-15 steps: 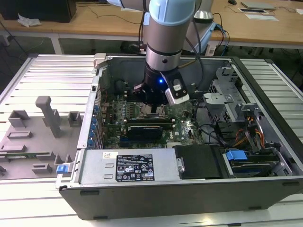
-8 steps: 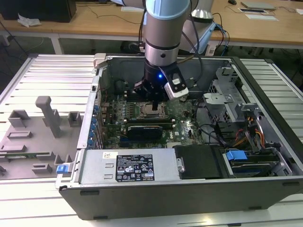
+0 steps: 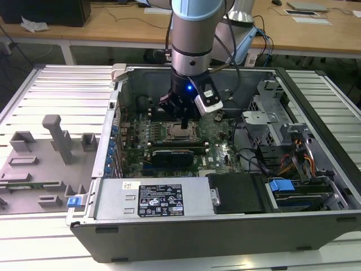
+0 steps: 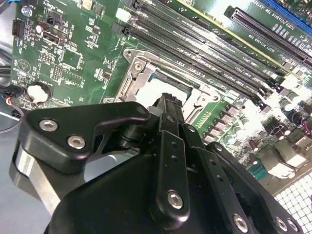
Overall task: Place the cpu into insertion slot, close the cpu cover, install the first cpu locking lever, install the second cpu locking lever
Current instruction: 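Install the second cpu locking lever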
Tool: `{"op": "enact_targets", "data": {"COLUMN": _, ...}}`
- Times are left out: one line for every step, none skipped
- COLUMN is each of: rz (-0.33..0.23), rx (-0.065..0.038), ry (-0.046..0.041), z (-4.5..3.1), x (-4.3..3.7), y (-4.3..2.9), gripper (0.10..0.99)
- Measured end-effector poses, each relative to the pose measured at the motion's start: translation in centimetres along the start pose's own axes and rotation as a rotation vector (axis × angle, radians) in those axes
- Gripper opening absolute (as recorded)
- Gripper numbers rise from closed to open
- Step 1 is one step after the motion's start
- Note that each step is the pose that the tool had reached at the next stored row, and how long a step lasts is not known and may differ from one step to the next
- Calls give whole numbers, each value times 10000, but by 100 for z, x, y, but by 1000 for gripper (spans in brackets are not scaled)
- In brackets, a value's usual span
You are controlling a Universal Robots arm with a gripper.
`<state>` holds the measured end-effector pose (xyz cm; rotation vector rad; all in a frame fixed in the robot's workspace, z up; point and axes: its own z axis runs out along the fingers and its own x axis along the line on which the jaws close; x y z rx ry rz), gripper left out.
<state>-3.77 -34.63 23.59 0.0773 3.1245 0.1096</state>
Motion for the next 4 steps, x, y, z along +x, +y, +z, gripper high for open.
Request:
{"op": "enact_targets", "data": {"rz": 0, "rx": 0, "ry": -1, "z": 0, "x": 0, "y": 0, "gripper": 106}}
{"op": "enact_targets", "data": {"rz": 0, "rx": 0, "ry": -1, "z": 0, "x": 0, "y": 0, "gripper": 106}}
{"op": "enact_targets", "data": {"rz": 0, "rx": 1, "ry": 0, "z": 0, "x": 0, "y": 1, "gripper": 106}}
{"op": "enact_targets", "data": {"rz": 0, "rx": 1, "ry": 0, "z": 0, "x": 0, "y": 1, "gripper": 106}}
